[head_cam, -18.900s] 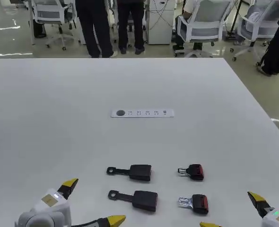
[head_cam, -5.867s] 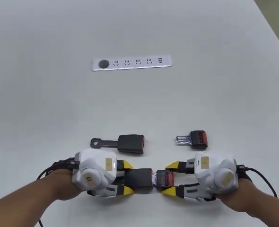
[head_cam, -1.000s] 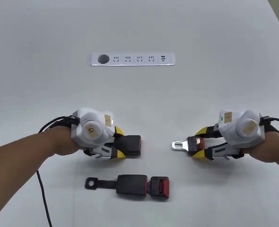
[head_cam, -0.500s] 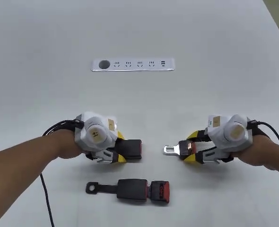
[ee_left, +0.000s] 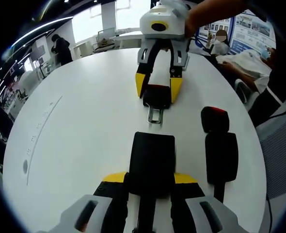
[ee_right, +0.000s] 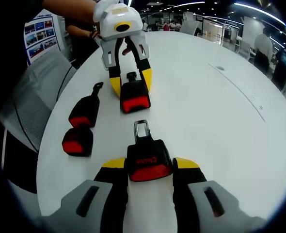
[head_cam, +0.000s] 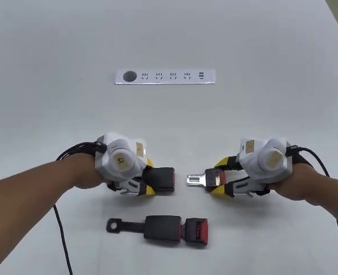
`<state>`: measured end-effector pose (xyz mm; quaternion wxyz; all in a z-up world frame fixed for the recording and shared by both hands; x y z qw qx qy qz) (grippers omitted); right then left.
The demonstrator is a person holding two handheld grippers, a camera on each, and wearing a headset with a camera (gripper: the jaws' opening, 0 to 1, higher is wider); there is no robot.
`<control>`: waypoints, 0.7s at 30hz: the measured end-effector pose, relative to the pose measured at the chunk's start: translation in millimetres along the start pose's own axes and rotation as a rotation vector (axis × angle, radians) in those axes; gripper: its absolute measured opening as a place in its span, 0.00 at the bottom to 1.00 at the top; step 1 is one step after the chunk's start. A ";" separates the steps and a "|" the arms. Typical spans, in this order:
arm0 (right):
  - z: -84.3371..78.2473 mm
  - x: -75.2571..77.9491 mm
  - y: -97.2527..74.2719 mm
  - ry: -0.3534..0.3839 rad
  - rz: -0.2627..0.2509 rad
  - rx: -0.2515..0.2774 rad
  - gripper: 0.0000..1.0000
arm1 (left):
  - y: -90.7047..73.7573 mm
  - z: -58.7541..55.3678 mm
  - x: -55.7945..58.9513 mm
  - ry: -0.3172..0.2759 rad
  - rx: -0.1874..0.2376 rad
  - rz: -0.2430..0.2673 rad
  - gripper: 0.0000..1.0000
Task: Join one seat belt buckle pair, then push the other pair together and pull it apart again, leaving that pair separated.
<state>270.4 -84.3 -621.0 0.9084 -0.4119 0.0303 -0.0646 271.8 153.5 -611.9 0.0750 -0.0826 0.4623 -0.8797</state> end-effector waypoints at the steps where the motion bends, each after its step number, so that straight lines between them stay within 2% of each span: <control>1: 1.4 0.5 1.1 0.000 0.002 0.003 0.34 | -0.1 -0.2 0.0 0.000 -0.001 0.000 0.34; 15: 22.8 0.4 18.1 -0.018 0.024 0.049 0.34 | -1.1 3.3 -0.1 0.010 -0.015 -0.004 0.34; 18: 28.9 -0.1 24.0 -0.032 0.013 0.048 0.34 | -1.3 3.2 -0.7 0.013 -0.018 -0.004 0.34; 21: 27.9 -0.6 23.3 -0.013 0.012 0.055 0.34 | -1.2 2.5 -1.8 0.017 -0.014 -0.006 0.34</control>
Point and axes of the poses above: the centre of the closed fingertips' face, and the gripper's own axes: y roughly forward along the fingers, x roughly to its right, z roughly out of its top, the point moved 10 cm from there along -y, roughly backward along the fingers, and after that the axes turned 6 degrees about -y, right-handed, at the moved point
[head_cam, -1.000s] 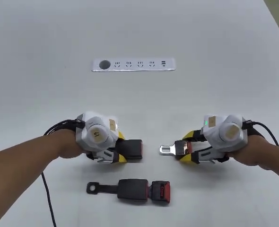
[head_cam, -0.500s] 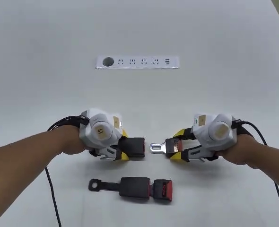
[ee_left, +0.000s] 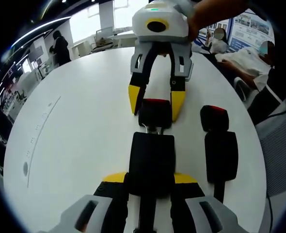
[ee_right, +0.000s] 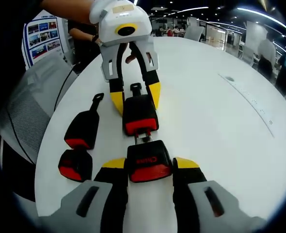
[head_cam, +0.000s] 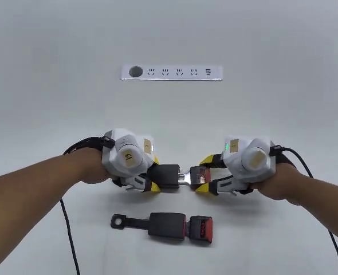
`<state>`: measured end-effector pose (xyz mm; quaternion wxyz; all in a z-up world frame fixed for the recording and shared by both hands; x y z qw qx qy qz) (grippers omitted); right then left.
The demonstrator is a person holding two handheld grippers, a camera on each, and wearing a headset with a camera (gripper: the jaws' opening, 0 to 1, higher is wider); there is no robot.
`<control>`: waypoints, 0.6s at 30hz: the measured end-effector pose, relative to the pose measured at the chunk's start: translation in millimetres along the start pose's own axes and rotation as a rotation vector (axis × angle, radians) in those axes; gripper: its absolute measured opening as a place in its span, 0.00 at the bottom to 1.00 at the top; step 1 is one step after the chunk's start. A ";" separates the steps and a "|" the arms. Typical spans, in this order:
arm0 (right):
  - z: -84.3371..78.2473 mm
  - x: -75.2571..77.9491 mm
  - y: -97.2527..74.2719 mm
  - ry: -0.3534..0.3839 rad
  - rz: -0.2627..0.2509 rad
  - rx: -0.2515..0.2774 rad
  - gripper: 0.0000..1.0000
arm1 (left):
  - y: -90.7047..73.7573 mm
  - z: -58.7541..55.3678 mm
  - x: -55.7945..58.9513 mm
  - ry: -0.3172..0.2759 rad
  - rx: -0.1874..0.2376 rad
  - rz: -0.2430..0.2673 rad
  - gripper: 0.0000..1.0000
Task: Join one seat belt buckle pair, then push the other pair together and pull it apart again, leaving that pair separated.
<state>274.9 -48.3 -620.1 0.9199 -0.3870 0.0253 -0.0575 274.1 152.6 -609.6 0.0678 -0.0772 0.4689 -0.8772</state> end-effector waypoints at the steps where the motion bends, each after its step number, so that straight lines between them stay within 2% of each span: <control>1: 0.3 0.0 0.4 -0.001 -0.001 -0.002 0.34 | 0.1 0.0 -0.3 0.002 0.000 0.000 0.34; 8: 3.2 -0.1 2.7 0.008 -0.007 -0.003 0.33 | 0.9 3.5 -2.0 0.028 -0.020 -0.010 0.33; 15: 4.4 -2.5 6.7 0.022 -0.018 -0.007 0.33 | 0.9 3.9 -2.9 0.034 -0.016 -0.018 0.33; 18: 10.6 -6.8 12.3 0.031 -0.022 0.004 0.33 | 1.2 3.6 -3.5 0.037 -0.017 -0.020 0.33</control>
Point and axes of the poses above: the centre of the closed fingertips' face, and the gripper's own axes: y roughly forward along the fingers, x roughly to its right, z roughly out of its top, the point moved 10 cm from there along -y, roughly backward along the fingers, and after that the axes turned 6 degrees about -y, right-handed, at the moved point
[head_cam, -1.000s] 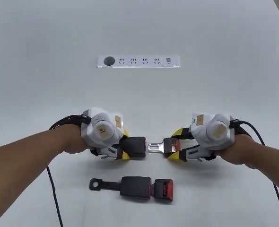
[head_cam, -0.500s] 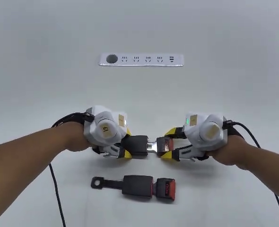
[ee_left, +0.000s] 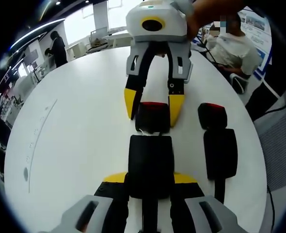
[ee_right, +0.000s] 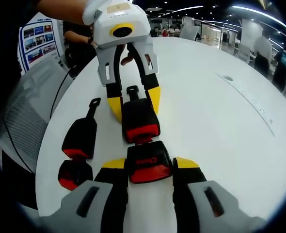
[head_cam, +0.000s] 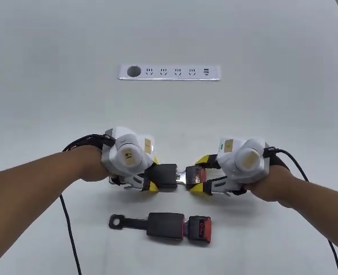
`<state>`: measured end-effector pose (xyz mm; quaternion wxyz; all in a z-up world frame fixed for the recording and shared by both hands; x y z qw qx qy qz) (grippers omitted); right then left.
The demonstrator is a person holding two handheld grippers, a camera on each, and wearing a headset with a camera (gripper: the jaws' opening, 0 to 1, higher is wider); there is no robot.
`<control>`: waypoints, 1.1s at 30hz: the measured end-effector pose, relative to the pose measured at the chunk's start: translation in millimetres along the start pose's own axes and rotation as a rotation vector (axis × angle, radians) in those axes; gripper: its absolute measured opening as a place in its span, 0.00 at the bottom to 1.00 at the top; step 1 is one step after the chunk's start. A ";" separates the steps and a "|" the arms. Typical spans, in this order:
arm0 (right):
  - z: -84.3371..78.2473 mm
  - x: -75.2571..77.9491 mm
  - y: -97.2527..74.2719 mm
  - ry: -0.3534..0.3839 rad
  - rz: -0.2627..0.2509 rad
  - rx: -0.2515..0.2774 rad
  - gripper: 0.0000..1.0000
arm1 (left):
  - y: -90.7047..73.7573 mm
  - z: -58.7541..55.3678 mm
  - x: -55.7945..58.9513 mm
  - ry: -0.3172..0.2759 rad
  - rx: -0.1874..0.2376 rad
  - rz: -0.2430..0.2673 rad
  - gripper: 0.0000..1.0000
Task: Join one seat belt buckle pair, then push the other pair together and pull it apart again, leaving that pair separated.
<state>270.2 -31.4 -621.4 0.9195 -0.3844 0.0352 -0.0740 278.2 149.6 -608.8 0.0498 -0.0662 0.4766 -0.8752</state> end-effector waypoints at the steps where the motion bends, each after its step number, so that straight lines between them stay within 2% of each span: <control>1: 1.0 -0.6 1.6 0.004 -0.009 -0.006 0.33 | 0.1 -0.3 -0.3 -0.001 0.000 0.000 0.33; 10: 1.6 1.4 2.7 0.006 -0.013 0.004 0.33 | 0.3 -0.6 -1.7 0.007 0.003 -0.004 0.33; 33: 6.7 0.8 4.4 -0.019 -0.012 -0.016 0.33 | 0.1 -0.5 -1.1 0.007 0.006 -0.011 0.33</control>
Point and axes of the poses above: the centre of the closed fingertips' face, and the gripper's own axes: y roughly forward along the fingers, x roughly to its right, z roughly out of its top, the point moved 10 cm from there along -y, roughly backward along the fingers, and after that the axes turned 6 degrees about -y, right-handed, at the moved point
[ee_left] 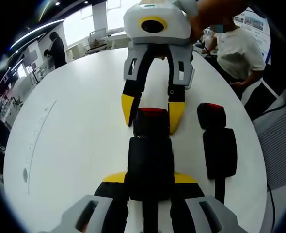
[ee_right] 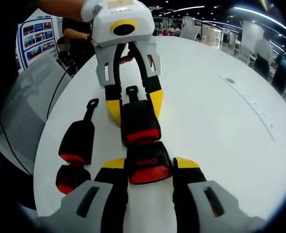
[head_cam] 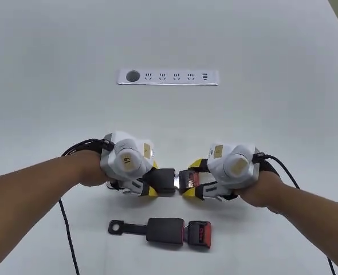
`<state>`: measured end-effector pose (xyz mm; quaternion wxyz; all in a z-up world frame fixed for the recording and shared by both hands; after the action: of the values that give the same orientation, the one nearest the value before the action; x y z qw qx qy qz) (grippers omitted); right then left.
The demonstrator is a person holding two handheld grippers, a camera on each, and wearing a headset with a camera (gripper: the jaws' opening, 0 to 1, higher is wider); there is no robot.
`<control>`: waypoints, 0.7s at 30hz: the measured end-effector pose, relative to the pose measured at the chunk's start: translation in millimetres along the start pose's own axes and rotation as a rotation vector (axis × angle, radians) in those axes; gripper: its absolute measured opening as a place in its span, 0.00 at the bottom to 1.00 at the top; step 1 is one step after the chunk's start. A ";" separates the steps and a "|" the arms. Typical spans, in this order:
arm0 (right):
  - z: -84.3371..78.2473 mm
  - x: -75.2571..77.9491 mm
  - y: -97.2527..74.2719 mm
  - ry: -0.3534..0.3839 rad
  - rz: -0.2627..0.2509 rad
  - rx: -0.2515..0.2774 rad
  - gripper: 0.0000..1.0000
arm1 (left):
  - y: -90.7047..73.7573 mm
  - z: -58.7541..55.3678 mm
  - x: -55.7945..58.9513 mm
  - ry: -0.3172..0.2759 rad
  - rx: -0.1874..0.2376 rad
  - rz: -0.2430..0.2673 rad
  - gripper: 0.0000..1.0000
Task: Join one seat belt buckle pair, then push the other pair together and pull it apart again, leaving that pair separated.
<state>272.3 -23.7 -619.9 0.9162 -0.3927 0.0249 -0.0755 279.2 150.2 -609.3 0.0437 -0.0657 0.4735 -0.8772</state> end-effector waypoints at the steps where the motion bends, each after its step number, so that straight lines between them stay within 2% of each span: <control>1: 0.1 -0.2 0.0 0.001 -0.001 0.000 0.33 | -0.2 0.3 0.2 0.000 0.000 0.000 0.33; 21: 0.4 -0.8 1.5 -0.003 -0.004 -0.006 0.34 | -0.8 0.1 0.8 0.008 -0.002 -0.006 0.34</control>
<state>271.7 -22.3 -620.7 0.9150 -0.3954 0.0228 -0.0764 278.5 150.4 -608.5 0.0392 -0.0635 0.4745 -0.8771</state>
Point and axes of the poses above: the centre of the closed fingertips' face, and the gripper's own axes: y roughly forward along the fingers, x roughly to its right, z roughly out of its top, the point moved 10 cm from there along -y, roughly backward along the fingers, and after that the axes turned 6 degrees about -y, right-handed, at the moved point
